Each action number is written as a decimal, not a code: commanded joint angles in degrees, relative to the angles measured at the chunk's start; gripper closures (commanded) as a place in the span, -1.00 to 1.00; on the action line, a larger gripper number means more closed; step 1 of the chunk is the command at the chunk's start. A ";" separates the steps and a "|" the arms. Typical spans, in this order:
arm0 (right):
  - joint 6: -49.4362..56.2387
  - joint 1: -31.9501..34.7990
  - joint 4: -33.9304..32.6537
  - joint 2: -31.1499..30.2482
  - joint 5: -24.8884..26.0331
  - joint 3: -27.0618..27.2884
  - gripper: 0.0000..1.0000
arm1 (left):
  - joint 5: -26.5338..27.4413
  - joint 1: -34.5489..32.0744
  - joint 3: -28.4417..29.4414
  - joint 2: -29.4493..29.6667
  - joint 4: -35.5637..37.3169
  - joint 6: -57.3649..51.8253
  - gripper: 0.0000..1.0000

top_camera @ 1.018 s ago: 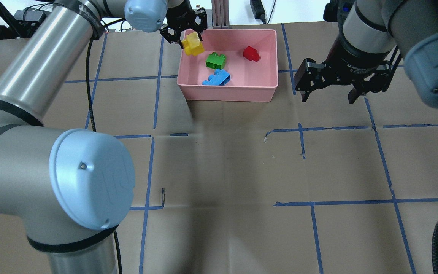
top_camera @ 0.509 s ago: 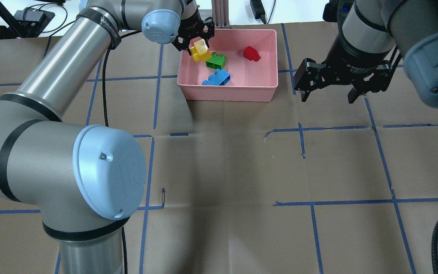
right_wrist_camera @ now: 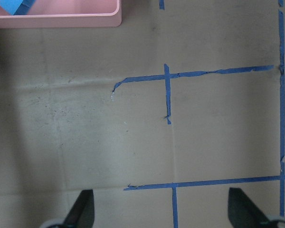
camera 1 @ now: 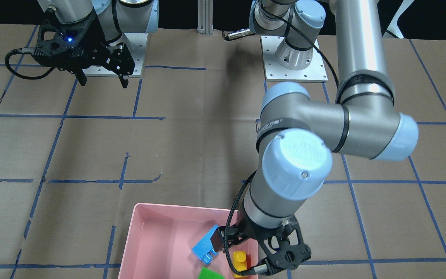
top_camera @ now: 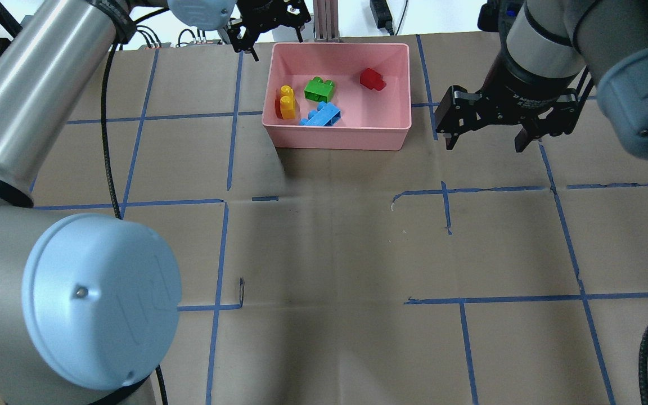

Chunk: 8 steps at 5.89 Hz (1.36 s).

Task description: Put all blocks into box

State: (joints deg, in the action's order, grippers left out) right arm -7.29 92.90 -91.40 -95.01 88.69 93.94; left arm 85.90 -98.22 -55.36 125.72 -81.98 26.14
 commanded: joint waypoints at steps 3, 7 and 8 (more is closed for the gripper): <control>0.17 -0.70 0.08 0.09 0.00 0.01 -1.00 | 0.15 12.85 -24.81 -26.34 -8.38 -29.25 -0.99; 0.08 -0.53 -0.62 0.26 -0.18 -0.24 -1.00 | 3.13 10.43 -30.33 -32.82 -9.34 -29.39 -0.99; -0.01 -0.53 -0.80 0.26 -0.18 -0.51 -1.00 | 2.88 10.07 -30.33 -32.56 -9.34 -29.48 -0.99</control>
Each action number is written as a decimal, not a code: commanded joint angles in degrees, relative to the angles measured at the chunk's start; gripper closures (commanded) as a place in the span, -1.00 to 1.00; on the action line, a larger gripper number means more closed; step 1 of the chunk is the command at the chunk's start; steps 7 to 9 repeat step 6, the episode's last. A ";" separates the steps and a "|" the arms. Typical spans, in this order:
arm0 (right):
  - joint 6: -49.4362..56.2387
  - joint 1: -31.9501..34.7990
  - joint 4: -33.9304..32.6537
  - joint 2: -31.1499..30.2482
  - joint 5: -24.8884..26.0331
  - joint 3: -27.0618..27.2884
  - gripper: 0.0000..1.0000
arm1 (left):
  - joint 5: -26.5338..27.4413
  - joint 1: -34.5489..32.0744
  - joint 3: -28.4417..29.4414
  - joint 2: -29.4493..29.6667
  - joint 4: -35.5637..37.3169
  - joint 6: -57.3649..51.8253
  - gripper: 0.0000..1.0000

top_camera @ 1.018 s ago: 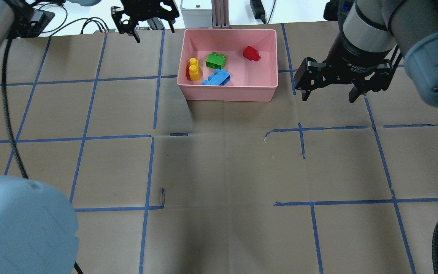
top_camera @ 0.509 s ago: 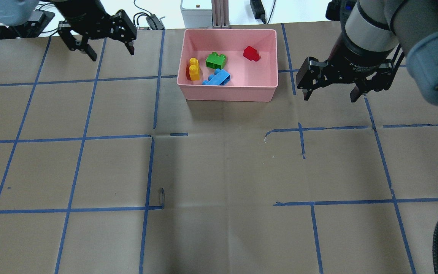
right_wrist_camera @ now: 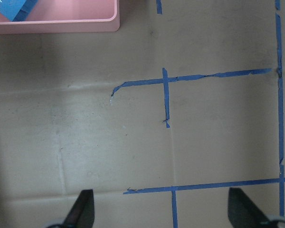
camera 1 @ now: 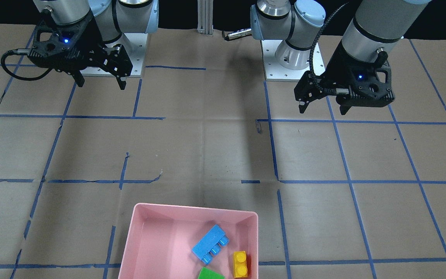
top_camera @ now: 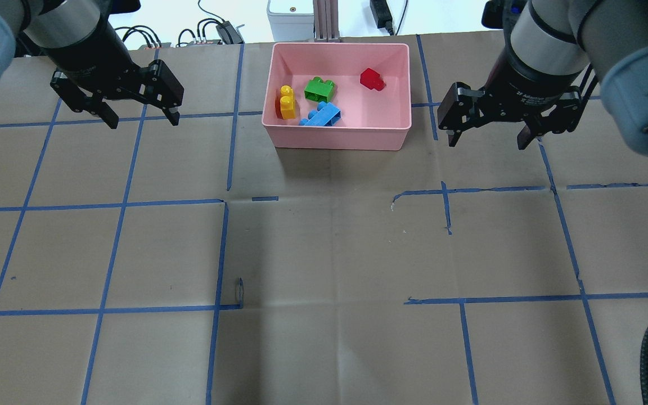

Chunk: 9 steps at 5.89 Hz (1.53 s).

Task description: Put all blocks into box

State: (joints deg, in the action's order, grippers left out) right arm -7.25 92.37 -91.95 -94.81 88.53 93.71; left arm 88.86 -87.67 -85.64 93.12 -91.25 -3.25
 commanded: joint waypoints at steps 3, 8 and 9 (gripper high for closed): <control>0.13 -0.08 -0.16 0.24 0.15 0.07 -1.00 | 0.26 -1.10 -0.49 -0.92 -0.24 -4.27 -0.99; 0.04 -0.08 -0.16 -0.02 0.24 0.42 -1.00 | 0.35 -1.10 -0.49 -0.84 -0.16 -4.39 -0.99; 0.04 -0.08 -0.16 -0.02 0.24 0.42 -1.00 | 0.35 -1.10 -0.49 -0.84 -0.16 -4.39 -0.99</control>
